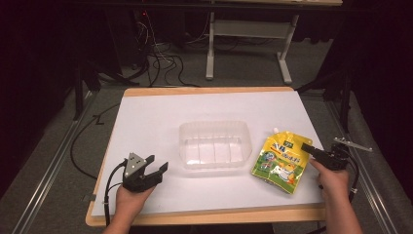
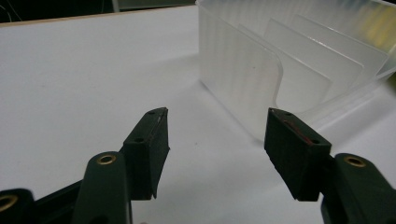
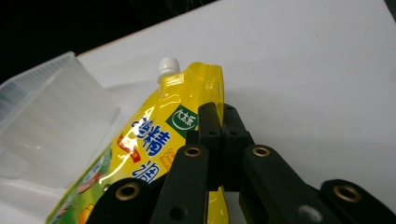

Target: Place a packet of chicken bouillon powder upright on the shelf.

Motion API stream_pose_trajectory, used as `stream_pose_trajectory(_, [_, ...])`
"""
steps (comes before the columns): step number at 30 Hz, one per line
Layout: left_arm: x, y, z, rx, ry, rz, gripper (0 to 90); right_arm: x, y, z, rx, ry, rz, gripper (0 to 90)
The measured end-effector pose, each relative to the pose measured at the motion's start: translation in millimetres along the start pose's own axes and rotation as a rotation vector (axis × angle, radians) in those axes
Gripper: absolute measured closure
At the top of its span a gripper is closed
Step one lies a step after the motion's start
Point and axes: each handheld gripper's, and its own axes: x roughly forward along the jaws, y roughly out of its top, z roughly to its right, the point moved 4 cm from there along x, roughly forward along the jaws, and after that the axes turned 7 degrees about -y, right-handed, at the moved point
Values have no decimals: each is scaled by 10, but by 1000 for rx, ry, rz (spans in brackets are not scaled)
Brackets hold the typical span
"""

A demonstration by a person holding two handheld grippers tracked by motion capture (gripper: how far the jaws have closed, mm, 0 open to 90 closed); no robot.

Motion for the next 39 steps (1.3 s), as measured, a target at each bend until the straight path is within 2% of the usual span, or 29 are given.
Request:
stream_pose_trajectory(1, [0, 0, 0, 0, 0, 0, 404, 0, 0, 0, 0, 0, 0, 900])
stream_pose_trajectory(2, [19, 19, 4, 2, -1, 8, 404, -81, 37, -74, -8, 20, 33, 900])
stream_pose_trajectory(3, [19, 19, 4, 2, -1, 8, 406, -81, 37, -74, -8, 20, 33, 900])
stream_pose_trajectory(4, [33, 36, 4, 2, -2, 15, 407, -163, 78, -162, -22, 33, 63, 900])
stream_pose_trajectory(7, [44, 51, -3, -1, -7, 20, 433, -275, 143, -306, -50, 51, 102, 900])
stream_pose_trajectory(8, [52, 61, -14, -17, -11, 24, 439, -312, 162, -366, -57, 63, 112, 900])
stream_pose_trajectory(10, [56, 65, -20, -23, -12, 26, 444, -377, 200, -487, -88, 75, 139, 900])
stream_pose_trajectory(11, [60, 67, -24, -25, -9, 26, 445, -377, 200, -487, -88, 75, 139, 900])
stream_pose_trajectory(14, [65, 75, -23, -27, -8, 31, 445, -511, 283, -731, -139, 102, 200, 900])
stream_pose_trajectory(18, [32, 63, -5, -12, -4, 28, 444, -620, 388, -956, -209, 92, 276, 900])
stream_pose_trajectory(20, [19, 56, -4, -11, -4, 29, 444, -657, 438, -1030, -244, 56, 321, 900])
stream_pose_trajectory(21, [4, 48, -7, -7, -1, 27, 444, -657, 438, -1030, -244, 56, 321, 900])
stream_pose_trajectory(22, [-12, 42, -8, -6, 0, 27, 451, -668, 461, -1049, -252, 43, 344, 900])
stream_pose_trajectory(24, [-43, 33, -17, -11, 2, 30, 468, -657, 474, -1040, -291, -13, 375, 900])
stream_pose_trajectory(25, [-56, 33, -23, -12, 4, 33, 468, -657, 474, -1040, -291, -13, 375, 900])
stream_pose_trajectory(26, [-65, 33, -29, -13, 4, 35, 477, -618, 428, -1001, -314, -54, 366, 900])
stream_pose_trajectory(27, [-69, 43, -43, -18, 7, 39, 482, -630, 409, -976, -305, -49, 381, 900])
stream_pose_trajectory(34, [-12, 68, -48, -23, 11, 42, 521, -753, 286, -872, -301, -75, 369, 885])
stream_pose_trajectory(36, [19, 78, -53, -30, 10, 40, 561, -776, 252, -856, -301, -83, 359, 874])
stream_pose_trajectory(39, [89, 77, -74, -26, 25, 25, 718, -759, 161, -828, -307, -103, 321, 835])
